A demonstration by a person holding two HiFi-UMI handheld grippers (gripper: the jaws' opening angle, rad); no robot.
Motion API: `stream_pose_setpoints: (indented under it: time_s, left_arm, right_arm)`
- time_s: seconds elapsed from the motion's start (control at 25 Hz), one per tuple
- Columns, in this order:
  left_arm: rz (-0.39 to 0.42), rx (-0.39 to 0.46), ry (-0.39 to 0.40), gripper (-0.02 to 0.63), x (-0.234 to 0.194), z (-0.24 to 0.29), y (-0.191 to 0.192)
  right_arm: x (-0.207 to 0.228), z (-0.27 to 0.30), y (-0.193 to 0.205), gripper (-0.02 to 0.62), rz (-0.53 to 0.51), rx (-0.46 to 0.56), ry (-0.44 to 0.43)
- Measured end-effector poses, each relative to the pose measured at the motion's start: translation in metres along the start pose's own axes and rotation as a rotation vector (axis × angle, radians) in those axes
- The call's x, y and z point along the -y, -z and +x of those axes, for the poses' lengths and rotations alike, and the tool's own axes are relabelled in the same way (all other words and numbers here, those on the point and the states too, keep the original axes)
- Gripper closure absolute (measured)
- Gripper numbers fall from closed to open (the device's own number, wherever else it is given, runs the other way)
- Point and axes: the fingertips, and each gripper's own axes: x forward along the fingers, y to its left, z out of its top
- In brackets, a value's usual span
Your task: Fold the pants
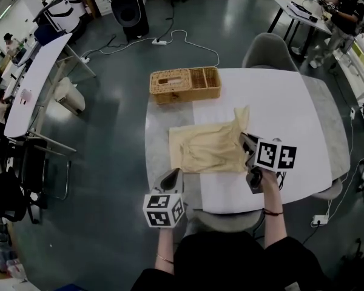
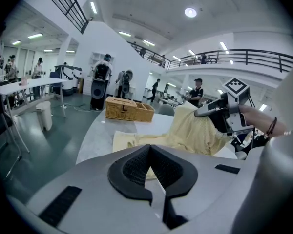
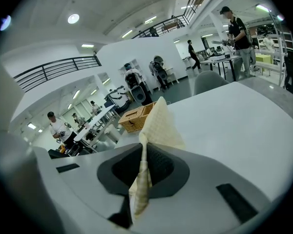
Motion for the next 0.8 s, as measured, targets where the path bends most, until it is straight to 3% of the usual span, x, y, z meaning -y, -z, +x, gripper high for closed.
stream_pose_setpoints:
  time_s: [0.8]
  left_arm:
    - [-0.033, 0.003, -0.028, 0.598, -0.059, -0.028, 0.009]
  right_arm:
    - [-0.092, 0.052, 0.009, 0.566, -0.061, -0.008, -0.075]
